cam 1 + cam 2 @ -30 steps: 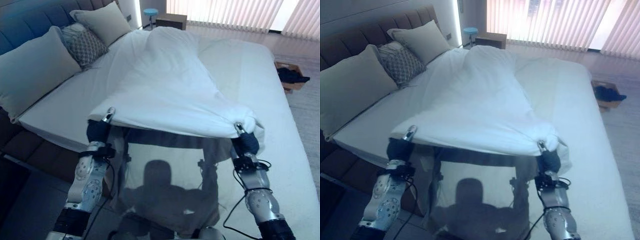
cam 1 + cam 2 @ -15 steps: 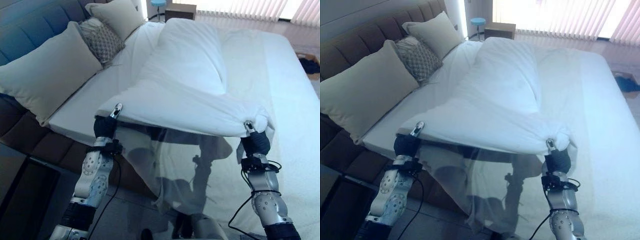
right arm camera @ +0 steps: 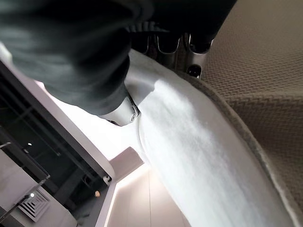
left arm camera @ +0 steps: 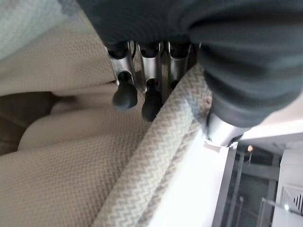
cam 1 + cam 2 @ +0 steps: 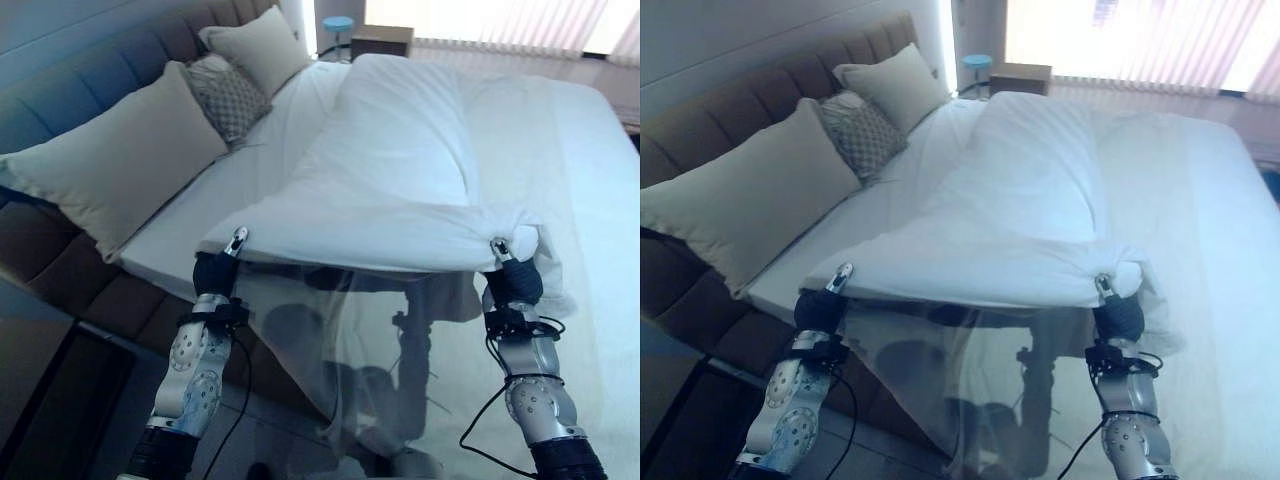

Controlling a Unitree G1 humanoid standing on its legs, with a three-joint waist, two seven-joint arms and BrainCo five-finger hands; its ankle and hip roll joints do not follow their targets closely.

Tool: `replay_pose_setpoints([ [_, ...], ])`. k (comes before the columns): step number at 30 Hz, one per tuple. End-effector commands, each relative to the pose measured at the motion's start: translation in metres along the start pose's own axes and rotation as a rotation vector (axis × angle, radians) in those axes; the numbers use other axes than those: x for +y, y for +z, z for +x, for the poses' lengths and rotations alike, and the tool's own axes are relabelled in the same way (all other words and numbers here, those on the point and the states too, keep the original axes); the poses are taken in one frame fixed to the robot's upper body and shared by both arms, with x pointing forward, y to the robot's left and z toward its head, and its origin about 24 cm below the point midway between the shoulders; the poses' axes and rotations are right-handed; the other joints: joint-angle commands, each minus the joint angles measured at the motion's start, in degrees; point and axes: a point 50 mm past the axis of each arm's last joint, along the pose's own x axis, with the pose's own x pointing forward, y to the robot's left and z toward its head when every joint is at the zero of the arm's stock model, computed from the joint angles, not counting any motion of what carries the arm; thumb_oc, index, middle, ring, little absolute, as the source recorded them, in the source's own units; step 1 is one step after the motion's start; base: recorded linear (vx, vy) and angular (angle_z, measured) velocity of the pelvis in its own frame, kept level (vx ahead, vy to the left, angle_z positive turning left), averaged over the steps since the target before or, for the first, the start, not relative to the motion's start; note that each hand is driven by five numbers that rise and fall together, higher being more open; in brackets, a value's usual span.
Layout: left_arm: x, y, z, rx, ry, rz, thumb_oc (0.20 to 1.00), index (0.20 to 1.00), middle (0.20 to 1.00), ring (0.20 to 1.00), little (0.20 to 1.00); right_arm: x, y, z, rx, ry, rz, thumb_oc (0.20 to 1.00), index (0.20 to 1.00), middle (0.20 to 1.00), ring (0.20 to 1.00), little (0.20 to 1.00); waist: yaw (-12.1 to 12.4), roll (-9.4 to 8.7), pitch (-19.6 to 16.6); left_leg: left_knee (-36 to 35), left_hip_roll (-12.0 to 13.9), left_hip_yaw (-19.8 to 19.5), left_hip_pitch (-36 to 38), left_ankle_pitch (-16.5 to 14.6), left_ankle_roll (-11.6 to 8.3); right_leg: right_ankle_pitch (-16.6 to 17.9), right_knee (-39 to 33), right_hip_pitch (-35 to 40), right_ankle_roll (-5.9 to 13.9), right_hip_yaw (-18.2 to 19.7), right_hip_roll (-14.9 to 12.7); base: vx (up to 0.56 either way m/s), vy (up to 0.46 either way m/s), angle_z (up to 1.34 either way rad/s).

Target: Make the bed

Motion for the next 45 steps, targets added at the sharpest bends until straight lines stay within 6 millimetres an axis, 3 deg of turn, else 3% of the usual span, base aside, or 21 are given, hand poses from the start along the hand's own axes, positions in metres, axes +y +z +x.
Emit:
replay_pose_setpoints([
  [1, 0.019, 0.109, 0.013, -0.51, 0.03, 0.116, 0.2, 0.2, 0.2, 0.2, 0.2, -0.021, 0.052, 0.01, -0.251, -0.086, -0.091, 0.2, 0.2, 0.2, 0.2, 0.2, 2.38, 0.73, -2.72, -2.09, -3.27, 2.26, 3.75, -1.83, 3.18, 8.8, 1.22, 1.42, 6.66, 1.65, -4.92, 0.01, 0.233, 0.19],
  [5, 0.022, 0.11, 0.011, -0.511, 0.046, 0.125, 0.2, 0.2, 0.2, 0.2, 0.2, -0.014, 0.041, 0.016, -0.209, -0.051, -0.061, 0.2, 0.2, 0.2, 0.2, 0.2, 3.32, 0.87, -2.02, -2.54, -4.77, 6.25, 4.93, -1.96, 4.87, 8.84, 7.41, -0.82, 6.64, -3.05, -1.15, 0.02, 0.237, -0.26],
  [8, 0.029, 0.107, 0.007, -0.493, 0.081, 0.13, 0.2, 0.2, 0.2, 0.2, 0.2, -0.015, 0.037, 0.015, -0.187, -0.042, -0.053, 0.2, 0.2, 0.2, 0.2, 0.2, 4.4, 0.02, -3.07, -0.78, -4.76, 7.03, 3.58, -2.13, 3.82, 7.18, -2.35, 1.38, 5.17, -4.89, 0.94, 0.02, -0.016, -0.6],
  [9, 0.03, 0.107, 0.006, -0.492, 0.081, 0.131, 0.2, 0.2, 0.2, 0.2, 0.2, -0.015, 0.037, 0.015, -0.186, -0.042, -0.052, 0.2, 0.2, 0.2, 0.2, 0.2, 4.34, 0.24, -3.29, -0.88, -4.53, 6.16, 4.05, -3.01, 3.47, 6.39, -2.32, 1.67, 6.06, -3.76, 1.44, -0.03, -0.099, -0.14],
  [11, 0.035, 0.098, 0.001, -0.465, 0.114, 0.105, 0.2, 0.2, 0.2, 0.2, 0.2, -0.016, 0.031, 0.015, -0.16, -0.038, -0.055, 0.2, 0.2, 0.2, 0.2, 0.2, 4.08, 0.31, -3.42, -0.82, -4.24, 6.63, 2.96, -1.34, 3.69, 7.19, -2.65, 0.15, 4.71, 0.16, 3.72, 0.01, -0.049, 0.01],
  [14, 0.048, 0.092, -0.008, -0.426, 0.164, 0.143, 0.2, 0.2, 0.2, 0.2, 0.2, -0.024, 0.019, 0.011, -0.092, -0.069, -0.075, 0.2, 0.2, 0.2, 0.2, 0.2, 5.65, 0.64, -4.27, -1.2, -3.61, 9.2, 3.2, -1.06, 3.06, 7.02, -7.3, 2.82, 4.39, -3.36, 2.93, 0.01, -0.087, -0.14],
  [18, 0.061, 0.065, -0.023, -0.293, 0.214, 0.13, 0.2, 0.2, 0.2, 0.2, 0.2, -0.042, -0.009, -0.013, 0.08, -0.105, -0.113, 0.2, 0.2, 0.2, 0.2, 0.2, 5.76, 0.66, -2.63, 7.57, -2.04, 8.9, -0.47, -2.08, 1.16, 4.62, -11.37, 4.07, 2.56, -0.86, 5.73, 0.0, -0.148, -0.19],
  [19, 0.064, 0.054, -0.027, -0.249, 0.228, 0.123, 0.2, 0.2, 0.2, 0.2, 0.2, -0.044, -0.015, -0.017, 0.124, -0.1, -0.136, 0.2, 0.2, 0.2, 0.2, 0.2, 6.48, 0.86, -1.59, 9.32, -2.5, 6.8, -1.69, -1.68, 0.58, 4.37, -10.91, 3.68, 2.06, -0.69, 5.98, -0.1, 0.006, 0.05],
  [21, 0.073, 0.036, -0.028, -0.17, 0.277, 0.121, 0.2, 0.2, 0.2, 0.2, 0.2, -0.051, -0.024, -0.022, 0.196, -0.102, -0.165, 0.2, 0.2, 0.2, 0.2, 0.2, 6.56, 0.45, -0.07, 11.37, -1.81, 3.97, -5.07, -1.1, -0.31, 4.99, -11.23, 3.17, 2.23, -0.75, 5.4, -0.1, 0.058, -0.06],
  [23, 0.086, 0.01, -0.037, -0.048, 0.346, 0.117, 0.2, 0.2, 0.2, 0.2, 0.2, -0.063, -0.038, -0.033, 0.291, -0.139, -0.198, 0.2, 0.2, 0.2, 0.2, 0.2, 5.25, -0.08, -0.27, 9.36, 3.95, 7.75, -3.72, -1.31, -1.7, 5.04, -12.08, 3.5, 4.07, -0.97, 3.71, 0.09, 0.168, -0.13],
  [24, 0.093, -0.001, -0.043, 0.017, 0.366, 0.149, 0.2, 0.2, 0.2, 0.2, 0.2, -0.069, -0.046, -0.041, 0.344, -0.158, -0.214, 0.2, 0.2, 0.2, 0.2, 0.2, 5.16, 0.05, -0.37, 6.52, 6.06, 9.47, -3.22, 1.07, -2.61, 5.37, -12.57, 3.43, 4.82, -1.31, 2.81, 0.14, 0.215, -0.01],
  [25, 0.096, -0.004, -0.045, 0.044, 0.372, 0.18, 0.2, 0.2, 0.2, 0.2, 0.2, -0.073, -0.047, -0.044, 0.374, -0.161, -0.232, 0.2, 0.2, 0.2, 0.2, 0.2, 5.38, 0.25, -0.52, 5.0, 6.33, 8.93, -3.93, 2.2, -2.89, 5.47, -13.02, 3.54, 5.28, -1.49, 2.38, 0.14, 0.316, 0.18],
  [27, 0.103, -0.015, -0.052, 0.117, 0.389, 0.226, 0.2, 0.2, 0.2, 0.2, 0.2, -0.078, -0.053, -0.051, 0.429, -0.153, -0.255, 0.2, 0.2, 0.2, 0.2, 0.2, 5.62, 0.92, -0.55, 1.64, 4.78, 7.23, -3.2, 2.49, -2.68, 5.88, -12.19, 3.3, 5.82, -1.56, 1.42, 0.13, 0.278, 0.08],
  [29, 0.108, -0.033, -0.056, 0.217, 0.402, 0.248, 0.2, 0.2, 0.2, 0.2, 0.2, -0.088, -0.058, -0.063, 0.492, -0.185, -0.27, 0.2, 0.2, 0.2, 0.2, 0.2, 4.63, 1.46, 0.33, 0.85, 3.74, 9.48, -3.2, 3.17, -2.51, 7.27, -11.35, 3.87, 6.0, -2.15, -1.12, 0.1, 0.303, -0.03],
  [31, 0.108, -0.034, -0.055, 0.242, 0.373, 0.306, 0.2, 0.2, 0.2, 0.2, 0.2, -0.09, -0.059, -0.065, 0.501, -0.197, -0.279, 0.2, 0.2, 0.2, 0.2, 0.2, 4.56, 1.43, 0.47, 0.28, 2.25, 9.16, -2.88, 2.4, -1.67, 7.35, -10.86, 3.9, 6.08, -1.98, -1.97, 0.08, 0.197, 0.33],
  [33, 0.115, -0.042, -0.061, 0.289, 0.409, 0.32, 0.2, 0.2, 0.2, 0.2, 0.2, -0.096, -0.066, -0.069, 0.515, -0.252, -0.264, 0.2, 0.2, 0.2, 0.2, 0.2, 4.34, 0.94, 2.05, 0.41, -0.91, 9.48, -2.91, 0.07, 0.94, 7.95, -5.86, 1.69, 7.09, -1.05, -4.6, 0.06, 0.295, 0.28],
  [36, 0.123, -0.044, -0.065, 0.32, 0.445, 0.347, 0.2, 0.2, 0.2, 0.2, 0.2, -0.098, -0.086, -0.071, 0.569, -0.296, -0.242, 0.2, 0.2, 0.2, 0.2, 0.2, 5.05, 0.36, 5.37, 0.42, -1.88, 11.79, -3.08, -1.06, 2.85, 9.48, 1.28, -4.5, 8.29, -0.73, -5.82, -0.03, 0.182, 0.07],
  [37, 0.124, -0.044, -0.065, 0.318, 0.445, 0.348, 0.2, 0.2, 0.2, 0.2, 0.2, -0.097, -0.086, -0.07, 0.567, -0.294, -0.241, 0.2, 0.2, 0.2, 0.2, 0.2, 5.16, 0.24, 5.41, 0.38, -2.0, 11.95, -3.11, -1.09, 2.92, 9.48, 1.52, -4.81, 8.37, -0.46, -5.95, -0.09, 0.038, -0.29],
  [39, 0.128, -0.047, -0.061, 0.348, 0.458, 0.382, 0.2, 0.2, 0.2, 0.2, 0.2, -0.097, -0.097, -0.068, 0.621, -0.292, -0.271, 0.2, 0.2, 0.2, 0.2, 0.2, 5.32, -0.62, 9.36, 1.12, -2.32, 11.28, -5.78, -0.96, 2.64, 8.83, -2.68, -7.5, 7.58, 2.58, -1.61, -0.08, -0.045, -0.32],
  [42, 0.124, -0.053, -0.054, 0.352, 0.453, 0.374, 0.2, 0.2, 0.2, 0.2, 0.2, -0.1, -0.097, -0.058, 0.619, -0.296, -0.287, 0.2, 0.2, 0.2, 0.2, 0.2, 5.57, 0.48, 12.3, 4.29, -2.55, 10.21, -10.61, -1.3, 2.35, 8.42, -5.47, -8.86, 6.61, 4.31, -1.15, -0.15, 0.003, 0.07],
  [45, 0.118, -0.063, -0.039, 0.382, 0.45, 0.393, 0.2, 0.2, 0.2, 0.2, 0.2, -0.093, -0.093, -0.028, 0.616, -0.225, -0.42, 0.2, 0.2, 0.2, 0.2, 0.2, 6.22, 1.91, 17.34, 9.58, -1.96, 12.06, -18.84, -1.28, 2.08, 7.8, -0.97, -16.5, 5.67, 3.92, -2.27, -0.15, -0.008, 0.05],
])
